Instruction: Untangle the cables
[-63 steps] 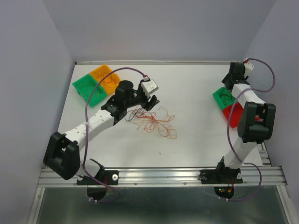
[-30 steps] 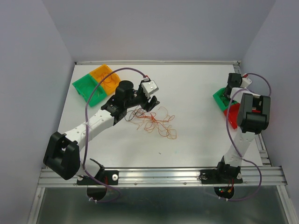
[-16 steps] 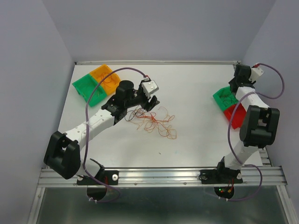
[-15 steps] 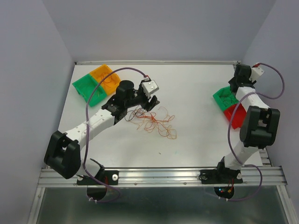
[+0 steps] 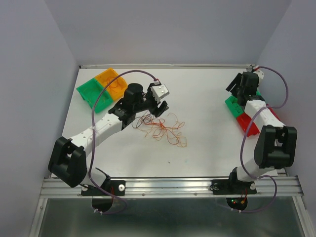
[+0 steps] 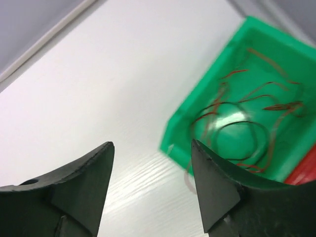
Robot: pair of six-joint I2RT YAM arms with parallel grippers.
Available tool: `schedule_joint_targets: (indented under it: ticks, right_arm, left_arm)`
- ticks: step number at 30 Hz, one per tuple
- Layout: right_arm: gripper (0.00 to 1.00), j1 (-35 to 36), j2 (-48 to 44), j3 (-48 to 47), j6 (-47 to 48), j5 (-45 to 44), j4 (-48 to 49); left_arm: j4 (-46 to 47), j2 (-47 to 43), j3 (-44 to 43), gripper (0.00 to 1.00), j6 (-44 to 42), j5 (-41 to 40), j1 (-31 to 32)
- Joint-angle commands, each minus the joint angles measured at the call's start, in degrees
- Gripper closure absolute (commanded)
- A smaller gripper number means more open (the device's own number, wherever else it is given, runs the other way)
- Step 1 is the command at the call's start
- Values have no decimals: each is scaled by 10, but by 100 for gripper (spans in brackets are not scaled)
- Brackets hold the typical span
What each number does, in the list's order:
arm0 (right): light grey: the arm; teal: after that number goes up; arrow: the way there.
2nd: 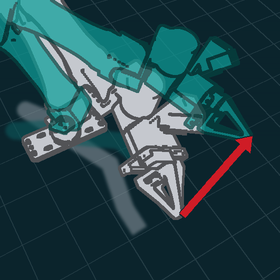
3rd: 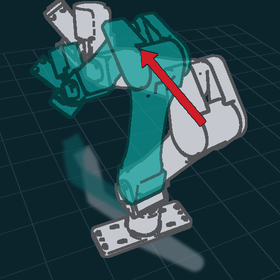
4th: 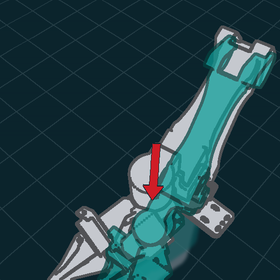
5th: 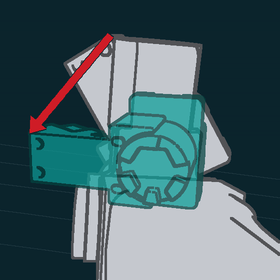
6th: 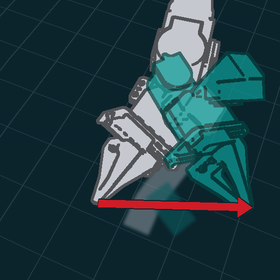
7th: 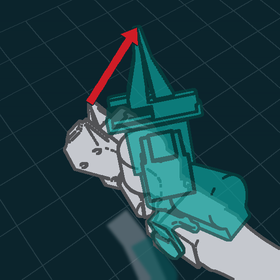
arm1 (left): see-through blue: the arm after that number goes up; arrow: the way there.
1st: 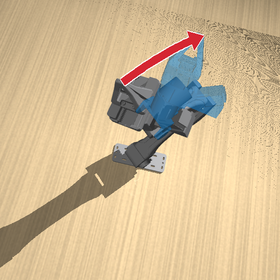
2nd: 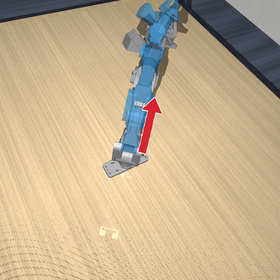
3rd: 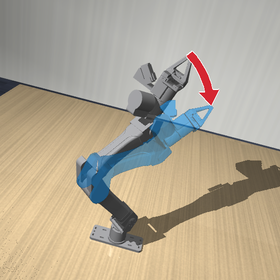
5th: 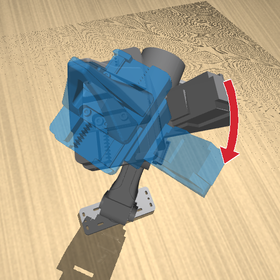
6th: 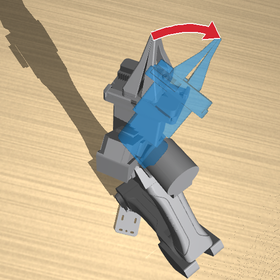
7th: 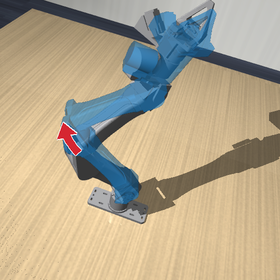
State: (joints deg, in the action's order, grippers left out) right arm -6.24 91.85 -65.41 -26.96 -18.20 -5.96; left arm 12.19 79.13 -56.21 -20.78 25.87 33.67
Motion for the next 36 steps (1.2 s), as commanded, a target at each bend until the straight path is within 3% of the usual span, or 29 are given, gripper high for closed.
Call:
schedule_joint_targets:
  ticks: [1,6,12,18,36]
  right_arm:
    - [29,55,-75,70,49,202,98]
    - [28,169,-135,183,72,297,166]
    - [25,315,-99,224,77,233,205]
    - [32,371,-112,269,78,167,208]
    - [38,446,-200,373,18,154,191]
  left_arm:
    - [-29,22,-58,24,-37,18,-1]
    - [-80,44,-73,21,-87,42,-1]
    - [-74,48,-67,21,-98,9,-2]
    - [-68,53,-57,21,-122,33,-2]
    - [-91,141,-81,24,-149,83,17]
